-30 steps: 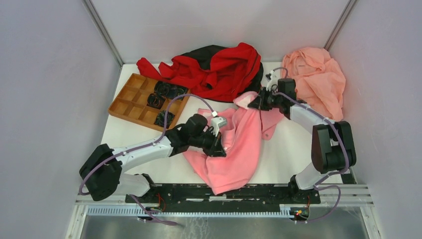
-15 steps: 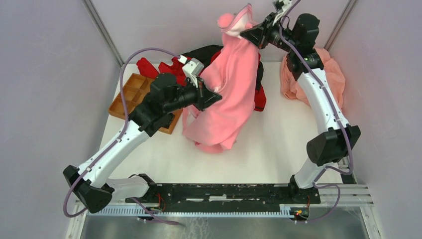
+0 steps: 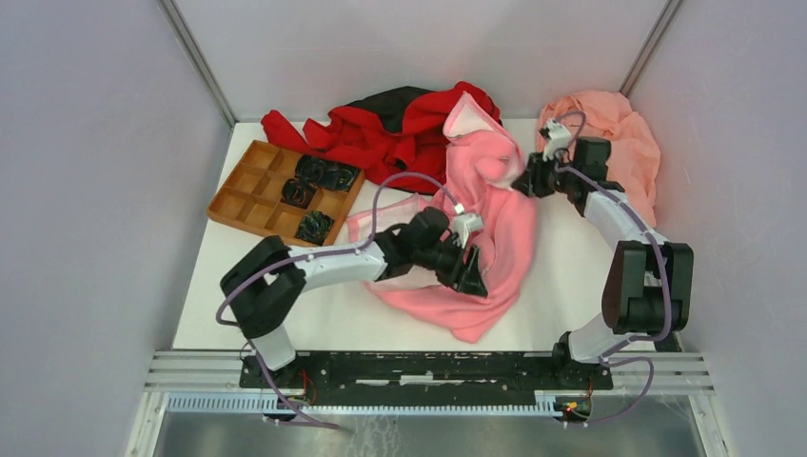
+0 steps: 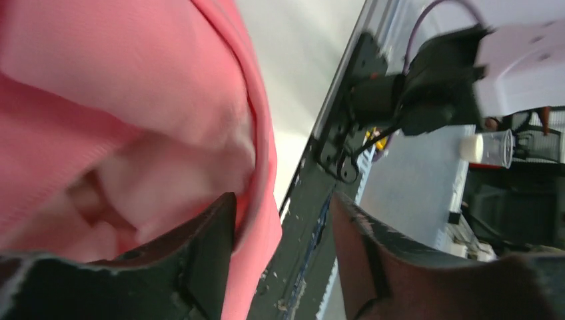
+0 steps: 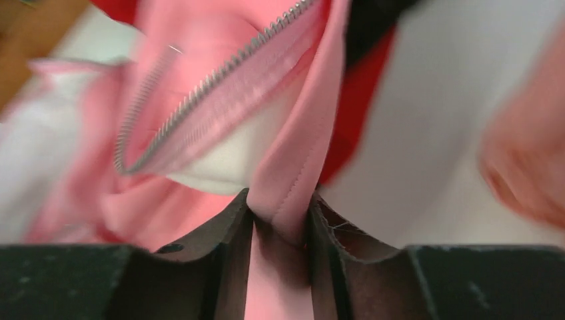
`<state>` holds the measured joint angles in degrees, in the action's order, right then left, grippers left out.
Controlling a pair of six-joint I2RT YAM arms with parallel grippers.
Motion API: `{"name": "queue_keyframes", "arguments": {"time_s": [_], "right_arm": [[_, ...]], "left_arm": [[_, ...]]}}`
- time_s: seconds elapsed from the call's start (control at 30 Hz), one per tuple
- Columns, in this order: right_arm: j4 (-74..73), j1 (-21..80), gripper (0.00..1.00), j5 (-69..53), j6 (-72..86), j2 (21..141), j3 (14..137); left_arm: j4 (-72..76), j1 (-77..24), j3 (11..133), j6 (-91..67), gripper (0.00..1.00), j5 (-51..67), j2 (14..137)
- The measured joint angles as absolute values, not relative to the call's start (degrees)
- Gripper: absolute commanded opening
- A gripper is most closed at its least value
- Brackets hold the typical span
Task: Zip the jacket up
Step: Flatten out the jacket at the center of the board.
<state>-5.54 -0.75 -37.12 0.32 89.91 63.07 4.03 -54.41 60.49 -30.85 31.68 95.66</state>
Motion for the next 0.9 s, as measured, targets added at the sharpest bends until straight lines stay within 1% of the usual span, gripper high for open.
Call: {"name": "queue_keyframes", "arguments": {"time_s": [0.07, 0.1, 0.17, 0.27, 0.33, 0.37, 0.5, 0.6, 0.7, 0.8, 0.9], "right_arm": [[-8.2, -4.9, 0.54, -34.3, -3.7, 89.7, 59.3], [-8.9, -6.4, 0.58, -33.2, -5.3, 89.3, 58.2], [-9.9, -8.4, 0.68, -31.6, -8.5, 86.8, 56.1], [-10.1, -10.2, 0.78, -31.2, -12.3, 79.1, 53.3], [-9.5, -11.0, 0.83, -31.9, -14.5, 73.6, 51.9], [-9.2, -11.2, 0.84, -32.3, -15.2, 71.3, 51.5], [-7.8, -11.9, 0.84, -35.3, -17.3, 65.8, 49.6], [-7.9, -12.4, 0.84, -40.0, -17.5, 65.1, 47.9], [-7.9, -12.9, 0.84, -46.2, -16.8, 65.2, 45.5], [-6.2, -12.9, 0.85, -53.2, -14.2, 65.1, 41.3], [-6.0, -12.9, 0.85, -55.7, -12.8, 64.4, 38.4]], "left_arm": [[4.8, -56.3, 58.8, -32.3, 0.74, 31.9, 98.5], [5.0, -57.1, 58.2, -32.8, 0.76, 31.9, 98.7], [5.4, -57.8, 57.6, -32.9, 0.8, 31.1, 97.1], [4.6, -57.6, 56.9, -31.1, 0.88, 27.4, 90.4], [3.5, -57.5, 56.1, -28.9, 0.98, 23.6, 83.9], [3.1, -57.5, 55.5, -27.3, 0.99, 21.1, 80.1], [2.4, -57.2, 51.6, -21.5, 1.0, 11.8, 65.9], [2.3, -57.1, 47.7, -18.0, 1.0, 6.6, 60.9], [1.5, -57.0, 45.6, -15.0, 1.0, 2.9, 61.8], [-0.1, -56.7, 45.6, -12.6, 0.99, 0.1, 65.9], [-1.1, -56.3, 46.6, -10.8, 0.99, -1.0, 70.5]]}}
